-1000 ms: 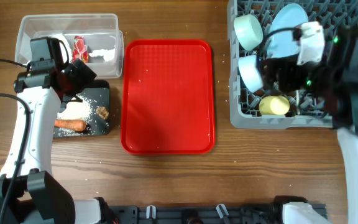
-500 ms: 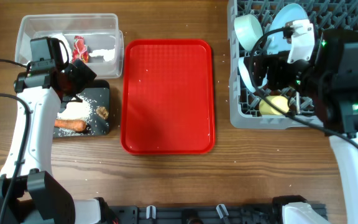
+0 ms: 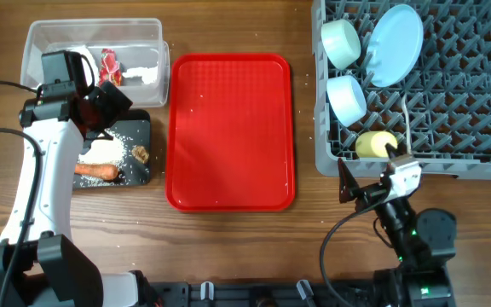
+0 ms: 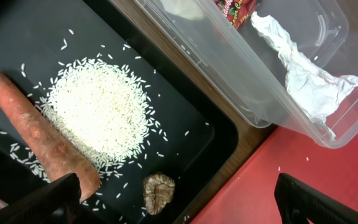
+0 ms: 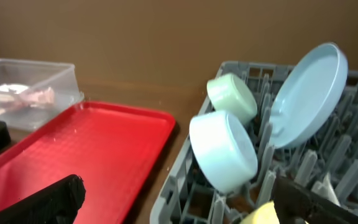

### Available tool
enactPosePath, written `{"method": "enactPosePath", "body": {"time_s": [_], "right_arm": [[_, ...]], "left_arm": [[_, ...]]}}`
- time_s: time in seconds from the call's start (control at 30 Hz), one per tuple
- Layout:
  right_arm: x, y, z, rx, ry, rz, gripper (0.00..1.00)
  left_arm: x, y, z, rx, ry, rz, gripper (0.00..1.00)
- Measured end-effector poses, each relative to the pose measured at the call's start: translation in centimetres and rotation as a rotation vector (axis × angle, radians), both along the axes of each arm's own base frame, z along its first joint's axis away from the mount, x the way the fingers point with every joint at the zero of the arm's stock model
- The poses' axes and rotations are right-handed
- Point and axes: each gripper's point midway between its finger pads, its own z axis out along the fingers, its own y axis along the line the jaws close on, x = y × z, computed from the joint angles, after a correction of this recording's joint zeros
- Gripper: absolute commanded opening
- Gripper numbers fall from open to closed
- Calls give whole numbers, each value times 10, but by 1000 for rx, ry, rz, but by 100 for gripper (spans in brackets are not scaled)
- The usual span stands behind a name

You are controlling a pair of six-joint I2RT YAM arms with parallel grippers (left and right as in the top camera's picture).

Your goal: Sort waste into correct bins and load items into the dishwasher rack

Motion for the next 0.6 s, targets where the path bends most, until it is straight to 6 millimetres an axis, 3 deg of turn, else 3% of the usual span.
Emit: {"method": "enactPosePath", "body": {"time_s": [0.13,0.6], "right_arm": [[-6,-1,-19,51,-68,-7,100],[-8,-1,-16,60,-111,-7,100]], "left_arm": [[0,0,0,0,0,0,100],[0,0,0,0,0,0,100]]}}
